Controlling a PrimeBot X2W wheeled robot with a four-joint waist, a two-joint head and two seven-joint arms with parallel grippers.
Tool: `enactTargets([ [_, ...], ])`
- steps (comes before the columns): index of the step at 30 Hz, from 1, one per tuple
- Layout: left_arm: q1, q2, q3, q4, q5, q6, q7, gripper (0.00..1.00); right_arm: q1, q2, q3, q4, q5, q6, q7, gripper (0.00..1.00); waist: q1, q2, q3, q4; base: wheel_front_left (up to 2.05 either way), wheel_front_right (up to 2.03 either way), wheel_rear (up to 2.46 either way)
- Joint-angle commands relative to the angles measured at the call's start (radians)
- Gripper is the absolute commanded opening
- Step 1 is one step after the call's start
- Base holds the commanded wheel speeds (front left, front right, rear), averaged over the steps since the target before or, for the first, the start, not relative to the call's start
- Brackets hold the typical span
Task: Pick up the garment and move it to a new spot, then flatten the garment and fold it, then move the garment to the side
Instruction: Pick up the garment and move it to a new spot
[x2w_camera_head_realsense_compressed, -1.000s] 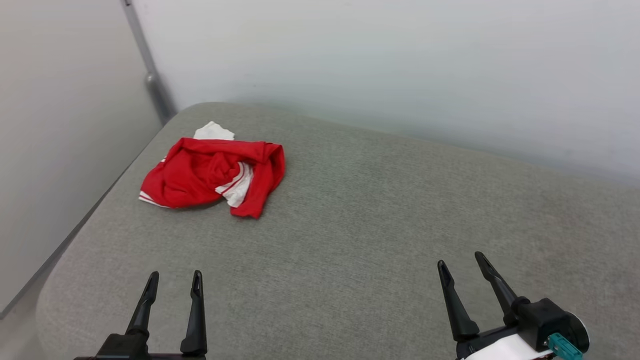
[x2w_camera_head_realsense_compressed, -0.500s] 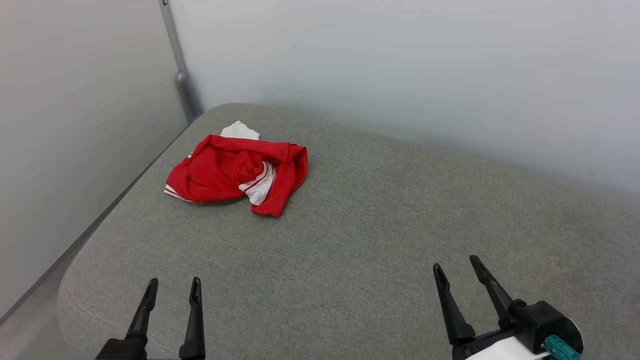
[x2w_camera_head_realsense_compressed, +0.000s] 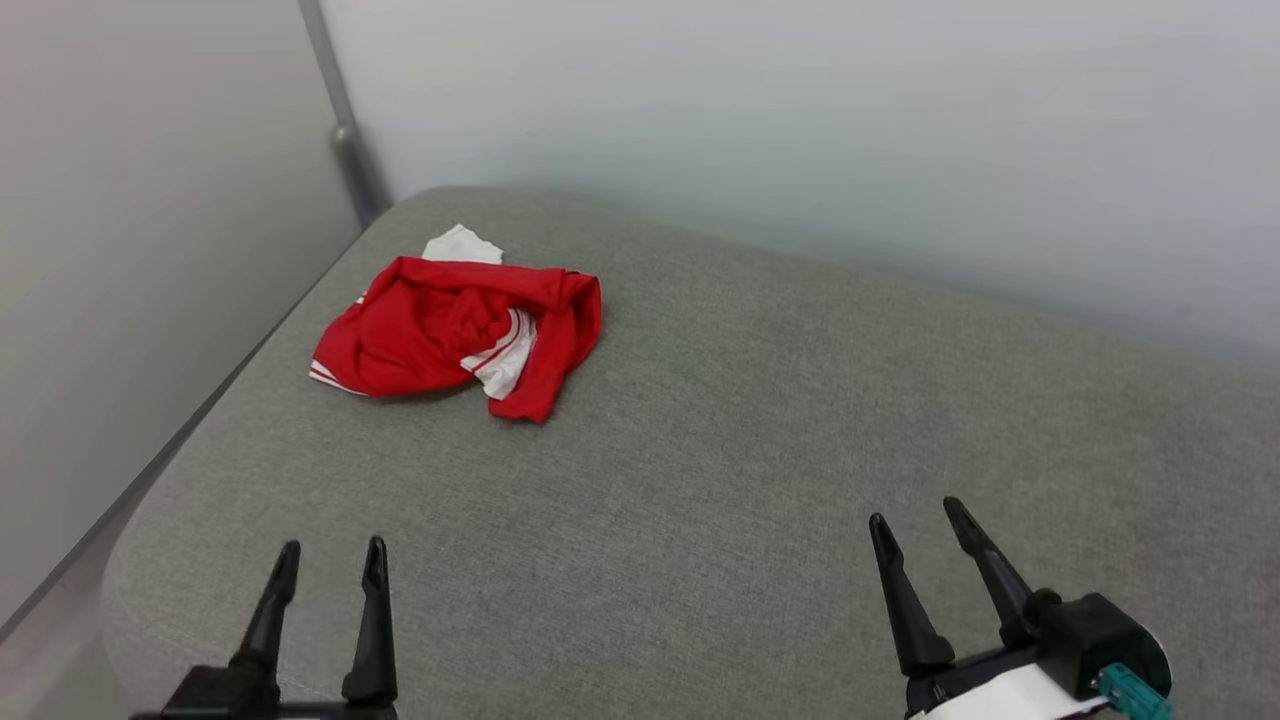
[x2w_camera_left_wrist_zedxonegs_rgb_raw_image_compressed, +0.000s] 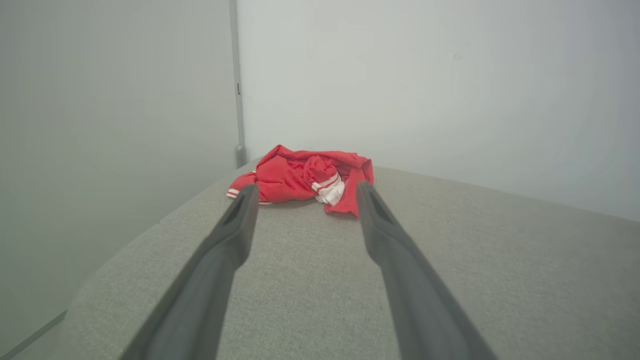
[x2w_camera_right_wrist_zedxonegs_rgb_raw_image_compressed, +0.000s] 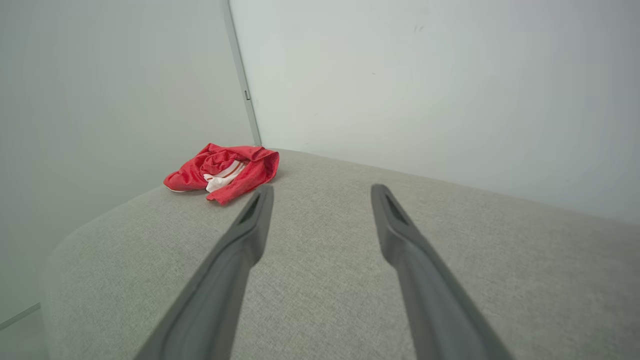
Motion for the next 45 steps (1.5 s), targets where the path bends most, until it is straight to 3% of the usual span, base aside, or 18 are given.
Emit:
enactTargets([
  [1,-0.028,-0.001,0.005,-0.013,0.012,-0.003,-0.003,1.00,-0.019,0.000,-0.003,-0.011,-0.003,0.000,-0.002,1.00,0.0001,0.0000,0.032,-0.019,0.00,0.00,0.00],
  [7,-0.130,0.017,0.035,-0.011,-0.014,-0.023,-0.003,1.00,-0.076,0.000,-0.020,-0.043,-0.068,0.000,-0.002,1.00,0.0001,0.0000,0.164,-0.063,0.00,0.00,0.00],
  [12,-0.298,0.136,0.001,0.026,-0.083,-0.028,-0.003,1.00,-0.121,-0.001,-0.050,-0.078,-0.125,0.000,-0.002,1.00,0.0001,0.0000,0.295,-0.097,0.00,0.00,0.00],
  [18,-0.547,0.385,-0.109,0.169,-0.247,-0.028,0.029,1.00,-0.159,-0.001,-0.084,-0.111,-0.188,0.000,-0.002,1.00,0.0001,0.0000,0.427,-0.127,0.00,0.00,0.00],
  [19,-0.547,0.385,-0.109,0.169,-0.247,-0.028,0.029,1.00,-0.159,-0.001,-0.084,-0.111,-0.188,0.000,-0.002,1.00,0.0001,0.0000,0.427,-0.127,0.00,0.00,0.00],
  [20,-0.634,0.477,-0.156,0.214,-0.313,-0.028,0.073,1.00,-0.170,-0.001,-0.098,-0.122,-0.193,0.000,-0.002,1.00,0.0001,0.0000,0.468,-0.138,0.00,0.00,0.00],
  [22,-0.712,0.560,-0.203,0.252,-0.391,-0.028,0.147,1.00,-0.185,-0.001,-0.109,-0.139,-0.176,0.000,-0.002,1.00,0.0001,0.0000,0.505,-0.151,0.00,0.00,0.00],
  [23,-0.712,0.560,-0.203,0.252,-0.391,-0.028,0.147,1.00,-0.185,-0.001,-0.109,-0.139,-0.176,0.000,-0.002,1.00,0.0001,0.0000,0.505,-0.151,0.00,0.00,0.00],
  [24,-0.791,0.642,-0.258,0.279,-0.490,-0.028,0.244,1.00,-0.206,0.000,-0.109,-0.154,-0.172,0.000,-0.002,1.00,0.0001,0.0000,0.539,-0.167,0.00,0.00,0.00],
  [28,-0.910,0.765,-0.323,0.342,-0.681,-0.028,0.468,1.00,-0.233,-0.001,-0.114,-0.183,-0.180,0.000,-0.002,1.00,0.0001,0.0000,0.602,-0.196,0.00,0.00,0.00],
  [35,-1.017,0.862,-0.435,0.390,-0.931,-0.028,0.788,1.00,-0.250,0.000,-0.106,-0.209,-0.185,0.000,-0.002,1.00,0.0001,0.0000,0.666,-0.227,0.00,0.00,0.00],
  [39,-1.065,0.872,-0.475,0.433,-1.040,-0.028,0.953,1.00,-0.248,-0.002,-0.104,-0.222,-0.191,-0.001,-0.001,1.00,0.0001,0.0000,0.696,-0.244,0.00,0.00,0.00],
  [45,-1.080,0.850,-0.548,0.515,-1.063,-0.026,1.058,1.00,-0.250,-0.005,-0.124,-0.217,-0.203,-0.001,0.004,1.00,0.0001,0.0000,0.719,-0.254,0.00,0.00,0.00],
])
